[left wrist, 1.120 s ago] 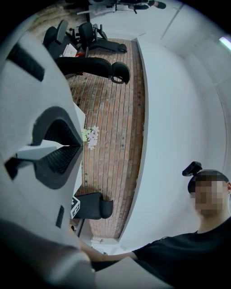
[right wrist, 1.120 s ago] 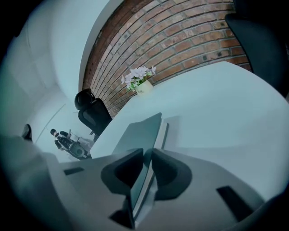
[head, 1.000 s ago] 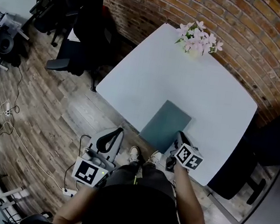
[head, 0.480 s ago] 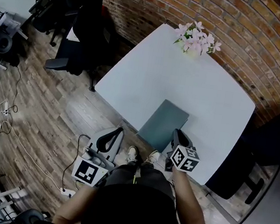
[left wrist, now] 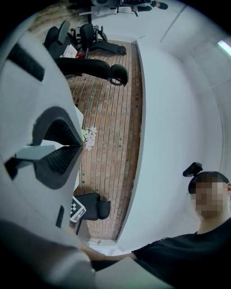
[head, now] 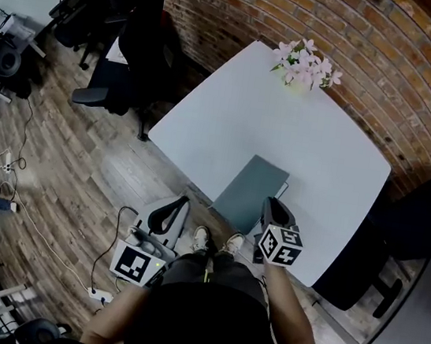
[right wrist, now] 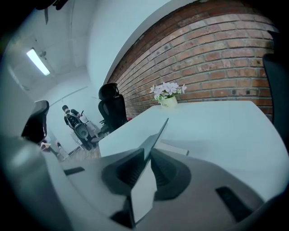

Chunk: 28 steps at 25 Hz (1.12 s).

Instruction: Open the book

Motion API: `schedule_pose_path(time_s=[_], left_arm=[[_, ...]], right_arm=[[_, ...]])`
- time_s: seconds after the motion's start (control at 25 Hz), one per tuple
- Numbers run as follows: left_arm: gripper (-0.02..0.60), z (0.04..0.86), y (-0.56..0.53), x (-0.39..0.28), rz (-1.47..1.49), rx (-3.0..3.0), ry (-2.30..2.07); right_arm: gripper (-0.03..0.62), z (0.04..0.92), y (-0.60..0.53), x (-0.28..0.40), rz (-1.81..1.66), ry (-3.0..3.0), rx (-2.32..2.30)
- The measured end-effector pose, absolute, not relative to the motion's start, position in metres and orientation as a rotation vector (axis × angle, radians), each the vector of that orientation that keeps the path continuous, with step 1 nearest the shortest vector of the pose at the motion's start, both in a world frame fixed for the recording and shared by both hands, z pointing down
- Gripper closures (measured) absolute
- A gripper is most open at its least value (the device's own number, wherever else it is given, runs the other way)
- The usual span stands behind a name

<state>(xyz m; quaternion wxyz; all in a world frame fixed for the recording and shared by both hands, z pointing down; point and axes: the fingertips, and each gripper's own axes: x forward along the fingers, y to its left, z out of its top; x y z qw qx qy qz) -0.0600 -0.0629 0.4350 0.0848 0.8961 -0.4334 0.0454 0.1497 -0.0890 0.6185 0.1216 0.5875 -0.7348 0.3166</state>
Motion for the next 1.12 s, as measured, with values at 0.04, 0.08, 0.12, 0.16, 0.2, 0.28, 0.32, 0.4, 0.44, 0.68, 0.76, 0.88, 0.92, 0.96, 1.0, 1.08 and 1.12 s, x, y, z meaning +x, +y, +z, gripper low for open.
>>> schedule_pose_path(time_s=[0.04,0.08,0.12,0.16,0.2,0.28,0.32,0.4,0.44,0.68,0.76,0.88,0.92,0.96,1.0,1.08,1.12], left_arm=[[0.555,0.434,-0.063,-0.061,0.132,2.672,-1.296],[0.556,0.434,-0.063,-0.061,0.127,2.671,-1.3],[0.555,0.433,-0.063,-0.062,0.123,2.67,-1.304],[0.555,0.433,-0.063,-0.063,0.119,2.669,-1.307],[0.555,0.432,-0.063,-0.064,0.115,2.669,-1.31],[0.556,0.431,-0.064,-0.066,0.105,2.668,-1.315],[0.555,0.43,-0.064,-0.067,0.101,2.668,-1.318],[0.555,0.43,-0.065,-0.068,0.096,2.666,-1.323],[0.556,0.43,-0.065,-0.069,0.093,2.664,-1.326],[0.555,0.429,-0.067,-0.075,0.078,2.651,-1.346],[0.555,0.429,-0.068,-0.078,0.069,2.644,-1.354],[0.555,0.429,-0.069,-0.083,0.065,2.637,-1.367],[0.555,0.429,-0.069,-0.085,0.064,2.634,-1.371],[0.556,0.429,-0.07,-0.087,0.061,2.632,-1.375],[0.555,0.428,-0.071,-0.088,0.057,2.63,-1.379],[0.555,0.428,-0.073,-0.091,0.052,2.625,-1.388],[0.555,0.428,-0.073,-0.093,0.05,2.621,-1.392]], right_arm=[[0.536,0.616,-0.09,0.148,0.91,-2.15,1.709],[0.536,0.614,-0.091,0.147,0.895,-2.156,1.702],[0.536,0.612,-0.092,0.145,0.878,-2.162,1.695],[0.536,0.609,-0.093,0.143,0.862,-2.169,1.689],[0.534,0.606,-0.094,0.14,0.847,-2.177,1.683],[0.534,0.6,-0.097,0.135,0.82,-2.192,1.671],[0.533,0.597,-0.098,0.132,0.808,-2.199,1.665],[0.531,0.591,-0.101,0.127,0.782,-2.214,1.653],[0.531,0.589,-0.103,0.125,0.77,-2.222,1.647],[0.525,0.572,-0.113,0.104,0.687,-2.278,1.59],[0.523,0.568,-0.118,0.097,0.66,-2.295,1.57],[0.523,0.564,-0.123,0.089,0.626,-2.313,1.549],[0.522,0.562,-0.125,0.086,0.616,-2.318,1.541],[0.522,0.561,-0.127,0.083,0.606,-2.324,1.532],[0.522,0.559,-0.129,0.08,0.596,-2.329,1.523],[0.52,0.557,-0.133,0.073,0.572,-2.34,1.503],[0.52,0.556,-0.135,0.07,0.56,-2.346,1.491]])
